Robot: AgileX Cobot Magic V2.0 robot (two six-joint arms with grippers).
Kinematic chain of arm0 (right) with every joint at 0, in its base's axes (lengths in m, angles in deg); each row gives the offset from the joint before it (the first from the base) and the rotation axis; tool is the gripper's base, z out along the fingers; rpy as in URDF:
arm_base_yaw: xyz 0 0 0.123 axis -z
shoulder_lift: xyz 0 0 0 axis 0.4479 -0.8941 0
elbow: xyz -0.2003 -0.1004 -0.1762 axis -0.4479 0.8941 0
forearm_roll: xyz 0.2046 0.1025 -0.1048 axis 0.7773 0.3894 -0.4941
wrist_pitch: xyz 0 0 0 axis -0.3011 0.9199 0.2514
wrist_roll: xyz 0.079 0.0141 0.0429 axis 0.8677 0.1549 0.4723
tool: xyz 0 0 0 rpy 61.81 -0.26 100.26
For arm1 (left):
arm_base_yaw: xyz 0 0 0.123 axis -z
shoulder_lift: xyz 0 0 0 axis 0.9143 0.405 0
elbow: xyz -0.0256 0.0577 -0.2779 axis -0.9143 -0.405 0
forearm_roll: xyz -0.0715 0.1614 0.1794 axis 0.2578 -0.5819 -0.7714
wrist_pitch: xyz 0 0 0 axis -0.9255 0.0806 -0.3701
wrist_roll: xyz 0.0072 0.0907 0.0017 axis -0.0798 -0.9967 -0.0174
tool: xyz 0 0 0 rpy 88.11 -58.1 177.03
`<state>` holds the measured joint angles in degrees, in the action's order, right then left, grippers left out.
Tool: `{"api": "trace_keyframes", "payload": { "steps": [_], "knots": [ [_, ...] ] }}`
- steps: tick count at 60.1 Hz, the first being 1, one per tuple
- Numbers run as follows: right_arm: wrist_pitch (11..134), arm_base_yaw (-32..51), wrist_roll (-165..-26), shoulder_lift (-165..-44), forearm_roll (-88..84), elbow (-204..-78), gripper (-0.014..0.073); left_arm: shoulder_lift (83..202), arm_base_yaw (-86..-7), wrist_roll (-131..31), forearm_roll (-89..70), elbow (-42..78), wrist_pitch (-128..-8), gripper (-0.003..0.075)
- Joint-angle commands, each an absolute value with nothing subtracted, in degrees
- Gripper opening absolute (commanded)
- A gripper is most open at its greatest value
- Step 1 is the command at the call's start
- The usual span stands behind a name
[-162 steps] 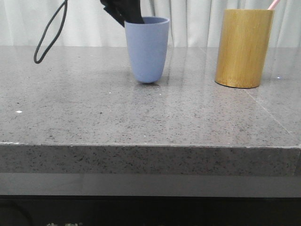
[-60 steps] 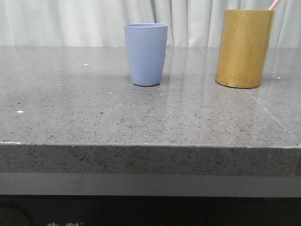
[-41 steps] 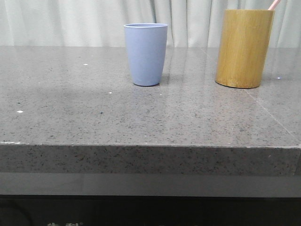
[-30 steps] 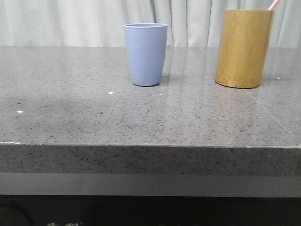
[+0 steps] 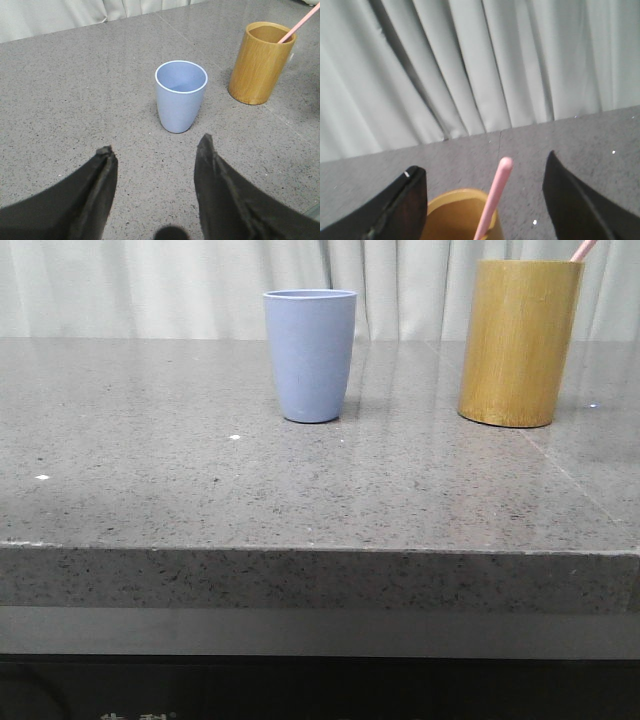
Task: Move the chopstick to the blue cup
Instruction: 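Move the right gripper above the pink stick in the bamboo holder, then grasp the pink stick with the right gripper and pull it out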
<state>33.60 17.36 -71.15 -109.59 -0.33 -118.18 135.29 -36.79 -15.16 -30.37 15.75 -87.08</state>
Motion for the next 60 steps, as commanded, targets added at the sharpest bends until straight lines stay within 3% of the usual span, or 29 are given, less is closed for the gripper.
{"api": "trace_keyframes", "payload": {
  "steps": [1,23,31,42,60],
  "knots": [
    [22.6,17.2,-71.5,-112.1,-0.5,-120.3,0.0507,134.8,-36.8,-14.6,-29.7,17.3,-82.6,0.0349],
    [10.3,17.2,-71.3,-121.2,-1.4,-120.5,0.0507,134.8,-36.8,-14.6,-29.7,17.3,-82.5,0.0349],
    [13.2,17.1,-70.2,-122.3,-2.0,-122.7,0.0507,134.8,-36.8,-14.6,-29.7,17.3,-82.5,0.0349],
    [26.2,17.2,-69.3,-122.4,-2.5,-127.1,0.0507,134.8,-36.8,-14.6,-29.7,17.3,-82.5,0.0349],
    [29.1,17.2,-69.3,-122.5,-2.5,-127.6,0.0495,134.8,-36.8,-14.6,-29.7,17.3,-82.8,0.0349]
  ]
}}
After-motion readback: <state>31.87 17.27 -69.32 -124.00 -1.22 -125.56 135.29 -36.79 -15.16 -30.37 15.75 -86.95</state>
